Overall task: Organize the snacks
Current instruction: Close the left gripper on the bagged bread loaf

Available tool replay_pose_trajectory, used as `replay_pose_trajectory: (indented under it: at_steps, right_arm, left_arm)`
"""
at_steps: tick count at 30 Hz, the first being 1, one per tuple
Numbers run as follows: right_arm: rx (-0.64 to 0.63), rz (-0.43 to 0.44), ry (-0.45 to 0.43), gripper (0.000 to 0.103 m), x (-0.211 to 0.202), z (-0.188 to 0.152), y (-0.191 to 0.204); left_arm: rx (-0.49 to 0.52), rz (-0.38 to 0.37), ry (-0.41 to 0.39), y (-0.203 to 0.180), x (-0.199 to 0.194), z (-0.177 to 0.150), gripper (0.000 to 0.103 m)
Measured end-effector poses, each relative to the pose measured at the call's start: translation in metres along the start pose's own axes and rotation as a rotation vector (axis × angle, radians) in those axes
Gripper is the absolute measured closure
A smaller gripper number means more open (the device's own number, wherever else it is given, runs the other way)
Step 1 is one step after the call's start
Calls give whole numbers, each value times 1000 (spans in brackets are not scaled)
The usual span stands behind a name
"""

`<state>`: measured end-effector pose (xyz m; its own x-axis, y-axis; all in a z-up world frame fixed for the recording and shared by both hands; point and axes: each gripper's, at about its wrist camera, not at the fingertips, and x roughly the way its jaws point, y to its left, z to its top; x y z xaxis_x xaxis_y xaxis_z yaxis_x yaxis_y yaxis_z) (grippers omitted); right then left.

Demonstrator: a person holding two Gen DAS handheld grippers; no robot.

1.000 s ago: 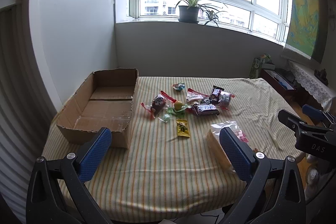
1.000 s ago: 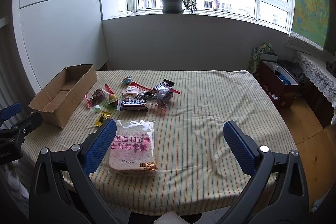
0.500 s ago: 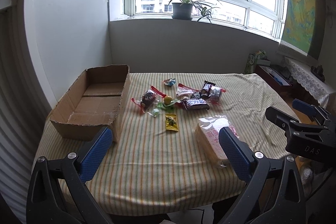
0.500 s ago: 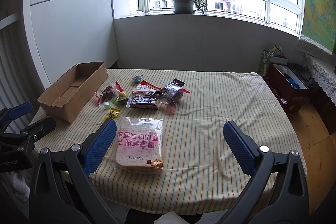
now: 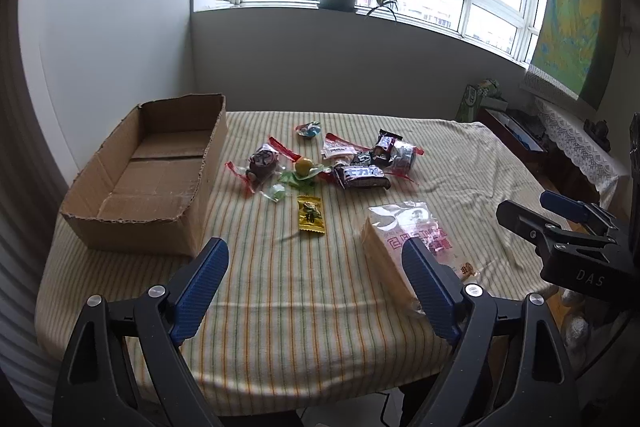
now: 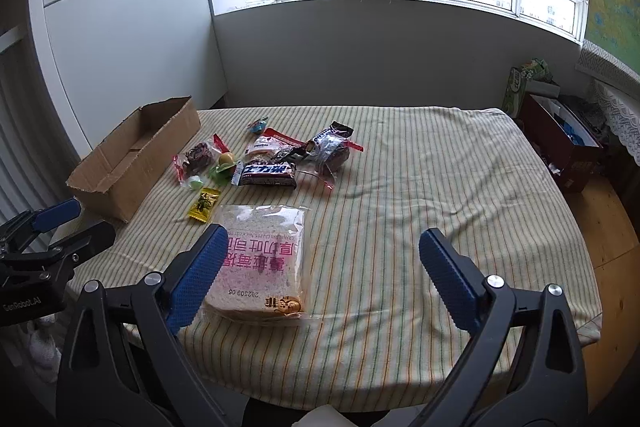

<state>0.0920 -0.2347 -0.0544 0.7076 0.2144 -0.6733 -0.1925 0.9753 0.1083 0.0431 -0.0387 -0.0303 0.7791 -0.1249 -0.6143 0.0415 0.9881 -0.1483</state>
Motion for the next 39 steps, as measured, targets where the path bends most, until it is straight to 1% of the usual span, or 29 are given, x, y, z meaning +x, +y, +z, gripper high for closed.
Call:
replay_pose_trajectory:
  at_steps: [3, 8, 10, 11, 12, 13, 15, 16, 18, 19, 20, 22, 23, 26, 29, 31, 34, 37, 39]
  right_arm:
    - [6, 13, 15, 5, 5, -2, -3]
    - [26, 61, 50, 5, 15, -3, -7]
    - [33, 86, 67, 8, 19, -4, -8]
    - [34, 98, 79, 14, 21, -5, -9]
    - [35, 114, 93, 16, 24, -5, -9]
    - [40, 134, 106, 16, 27, -6, -10]
    - [50, 172, 133, 17, 33, -8, -10]
    - [52, 194, 149, 19, 36, -9, -11]
    - [64, 234, 187, 27, 44, -11, -12]
    - [79, 255, 206, 28, 49, -13, -14]
    - [98, 275, 226, 29, 54, -14, -16]
    - [130, 318, 258, 33, 64, -16, -18]
    - [147, 343, 274, 37, 68, -17, -20]
    - [199, 395, 318, 38, 82, -20, -24]
    - [236, 433, 363, 43, 97, -22, -27]
    - [263, 468, 382, 43, 104, -23, -28]
    - [291, 500, 402, 43, 113, -22, -30]
    - [281, 510, 415, 45, 117, -21, -27]
    - [253, 502, 416, 48, 116, -18, -23]
  left_arm:
    - [18, 16, 37, 0, 5, -1, 15]
    - [40, 22, 50, -2, 10, -1, 15]
    - [45, 17, 56, -3, 13, -2, 16]
    - [46, 12, 61, -3, 14, -3, 18]
    - [47, 3, 71, -4, 16, -4, 19]
    - [42, -16, 82, -4, 18, -5, 20]
    - [13, -71, 123, -3, 25, -8, 26]
    - [-11, -103, 147, -1, 29, -10, 27]
    - [-46, -153, 185, -1, 36, -14, 32]
    - [-54, -178, 194, -3, 38, -16, 35]
    - [-56, -198, 210, -5, 41, -18, 39]
    - [-65, -241, 242, -10, 48, -21, 40]
    - [-76, -270, 263, -11, 52, -23, 40]
    - [-98, -334, 317, -14, 65, -26, 40]
    - [-109, -337, 344, -16, 75, -27, 40]
    - [-135, -331, 361, -14, 82, -28, 40]
    - [-154, -355, 386, -11, 91, -29, 42]
    - [-132, -364, 388, -13, 96, -28, 47]
    - [-118, -380, 391, -18, 99, -25, 54]
